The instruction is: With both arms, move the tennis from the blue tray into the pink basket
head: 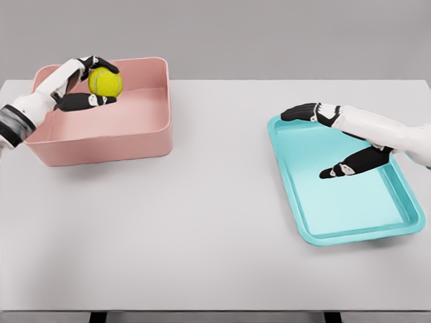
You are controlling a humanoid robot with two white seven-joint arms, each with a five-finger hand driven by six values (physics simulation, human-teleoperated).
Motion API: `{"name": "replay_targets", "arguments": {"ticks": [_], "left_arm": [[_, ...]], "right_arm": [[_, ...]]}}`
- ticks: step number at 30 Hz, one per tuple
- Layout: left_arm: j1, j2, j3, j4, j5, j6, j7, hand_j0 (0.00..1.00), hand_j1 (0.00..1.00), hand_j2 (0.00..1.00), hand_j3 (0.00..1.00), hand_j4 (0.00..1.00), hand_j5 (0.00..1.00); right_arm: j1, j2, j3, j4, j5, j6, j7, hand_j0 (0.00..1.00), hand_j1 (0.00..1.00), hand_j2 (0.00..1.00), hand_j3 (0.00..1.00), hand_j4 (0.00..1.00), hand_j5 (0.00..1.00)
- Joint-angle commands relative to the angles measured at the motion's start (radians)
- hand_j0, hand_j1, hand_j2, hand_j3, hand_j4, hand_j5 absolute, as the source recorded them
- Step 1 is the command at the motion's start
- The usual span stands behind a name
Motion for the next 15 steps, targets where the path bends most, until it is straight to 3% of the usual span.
{"name": "replay_targets", "arguments": {"ticks": [1, 3, 6, 9, 15], "left_arm": [[0.000, 0.000, -0.003, 0.033, 0.002, 0.002, -0.002, 0.55, 0.55, 0.55, 0.55, 0.55, 0.55], [-0.005, 0.000, -0.003, 0.037, -0.021, 0.002, -0.004, 0.76, 0.76, 0.76, 0.76, 0.76, 0.76], [-0.006, 0.003, -0.003, 0.035, -0.020, 0.000, -0.004, 0.98, 0.98, 0.98, 0.98, 0.98, 0.98], [-0.006, 0.011, 0.000, 0.023, -0.017, -0.026, -0.005, 1.00, 1.00, 1.00, 1.00, 1.00, 1.00], [0.012, 0.078, -0.002, -0.057, -0.015, -0.305, -0.007, 1.00, 1.00, 1.00, 1.00, 1.00, 1.00]], "right_arm": [[0.000, 0.004, 0.000, -0.001, -0.008, 0.003, 0.000, 1.00, 1.00, 1.00, 1.00, 1.00, 1.00], [0.003, 0.004, 0.000, -0.001, -0.008, 0.003, 0.000, 1.00, 1.00, 1.00, 1.00, 1.00, 1.00], [0.005, 0.004, 0.000, -0.001, -0.008, 0.003, 0.000, 1.00, 1.00, 1.00, 1.00, 1.00, 1.00], [0.006, 0.004, 0.000, -0.001, -0.008, 0.003, 0.000, 1.00, 1.00, 1.00, 1.00, 1.00, 1.00], [0.006, 0.004, 0.000, -0.001, -0.008, 0.003, 0.000, 1.00, 1.00, 1.00, 1.00, 1.00, 1.00]]}}
